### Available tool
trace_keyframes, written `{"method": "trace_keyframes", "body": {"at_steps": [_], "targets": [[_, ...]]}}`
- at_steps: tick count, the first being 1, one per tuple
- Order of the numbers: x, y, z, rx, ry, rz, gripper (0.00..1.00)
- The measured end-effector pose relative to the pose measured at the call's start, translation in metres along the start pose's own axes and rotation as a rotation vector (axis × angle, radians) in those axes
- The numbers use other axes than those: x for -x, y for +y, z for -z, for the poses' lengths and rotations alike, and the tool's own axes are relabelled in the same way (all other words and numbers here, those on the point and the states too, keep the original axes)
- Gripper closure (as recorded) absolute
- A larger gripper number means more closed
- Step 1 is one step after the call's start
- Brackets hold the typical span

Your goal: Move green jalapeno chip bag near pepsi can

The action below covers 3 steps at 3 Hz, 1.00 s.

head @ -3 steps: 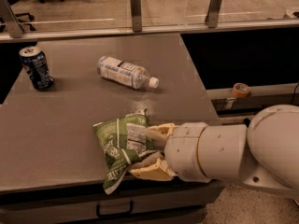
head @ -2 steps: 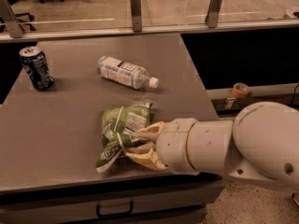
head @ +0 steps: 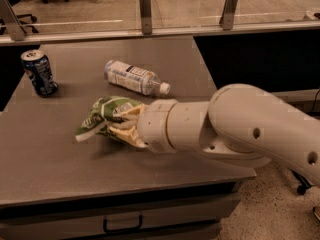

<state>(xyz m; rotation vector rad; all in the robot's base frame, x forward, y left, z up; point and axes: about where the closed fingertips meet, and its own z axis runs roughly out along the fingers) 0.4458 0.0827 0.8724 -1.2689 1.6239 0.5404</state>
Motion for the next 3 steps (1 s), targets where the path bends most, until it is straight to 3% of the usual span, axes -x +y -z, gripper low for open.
{"method": "trace_keyframes", "body": {"at_steps": [1, 2, 3], "targets": [[0.029, -0.005, -0.03, 0.06, -0.08, 0.033, 1.0], [0.047, -0.006, -0.06, 0.113, -0.131, 0.068, 0.92], [0.061, -0.01, -0.087, 0.144, -0.159, 0.096, 0.75]]}}
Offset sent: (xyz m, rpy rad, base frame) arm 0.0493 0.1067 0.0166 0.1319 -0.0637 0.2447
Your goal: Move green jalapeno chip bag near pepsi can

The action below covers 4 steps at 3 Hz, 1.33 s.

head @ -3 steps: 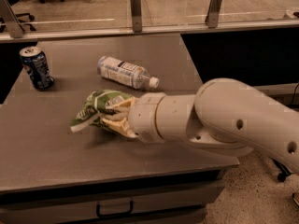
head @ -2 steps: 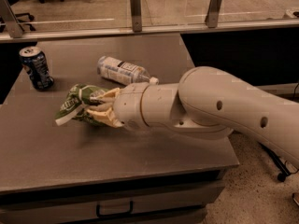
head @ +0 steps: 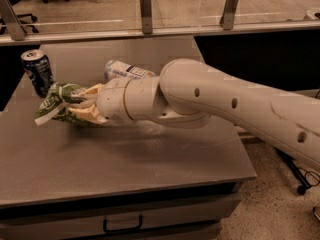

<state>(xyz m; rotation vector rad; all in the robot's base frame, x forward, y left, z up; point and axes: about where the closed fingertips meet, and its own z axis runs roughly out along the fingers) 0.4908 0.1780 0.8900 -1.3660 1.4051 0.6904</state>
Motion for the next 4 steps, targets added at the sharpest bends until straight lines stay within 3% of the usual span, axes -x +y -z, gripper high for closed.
{"method": "trace_keyframes", "body": {"at_steps": [3, 4], "targets": [[0.0085, -0.002, -0.0268, 0.023, -0.024, 0.032, 0.04], [0.0052, 0.0008, -0.0171, 0.028, -0.021, 0.03, 0.0]]}}
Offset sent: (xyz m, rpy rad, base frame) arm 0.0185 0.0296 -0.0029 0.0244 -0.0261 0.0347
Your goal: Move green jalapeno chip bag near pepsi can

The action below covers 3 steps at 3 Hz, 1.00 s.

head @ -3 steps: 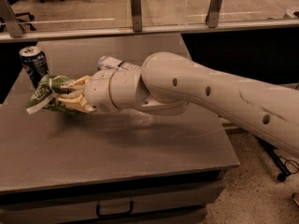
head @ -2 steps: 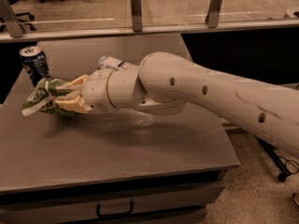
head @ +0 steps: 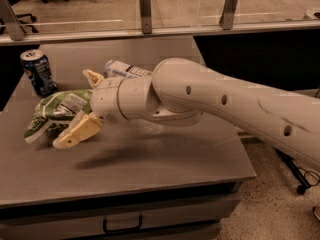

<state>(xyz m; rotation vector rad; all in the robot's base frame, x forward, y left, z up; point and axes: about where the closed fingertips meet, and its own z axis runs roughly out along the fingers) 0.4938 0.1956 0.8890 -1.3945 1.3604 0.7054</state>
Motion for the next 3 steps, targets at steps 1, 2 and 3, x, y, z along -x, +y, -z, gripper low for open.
{"method": "trace_keyframes", "body": {"at_steps": [1, 2, 3], "targets": [[-0.012, 0.005, 0.035, -0.004, 0.01, -0.034, 0.0], [-0.037, -0.004, 0.108, -0.12, 0.081, -0.103, 0.0], [-0.037, -0.008, 0.122, -0.152, 0.093, -0.1, 0.0]]}}
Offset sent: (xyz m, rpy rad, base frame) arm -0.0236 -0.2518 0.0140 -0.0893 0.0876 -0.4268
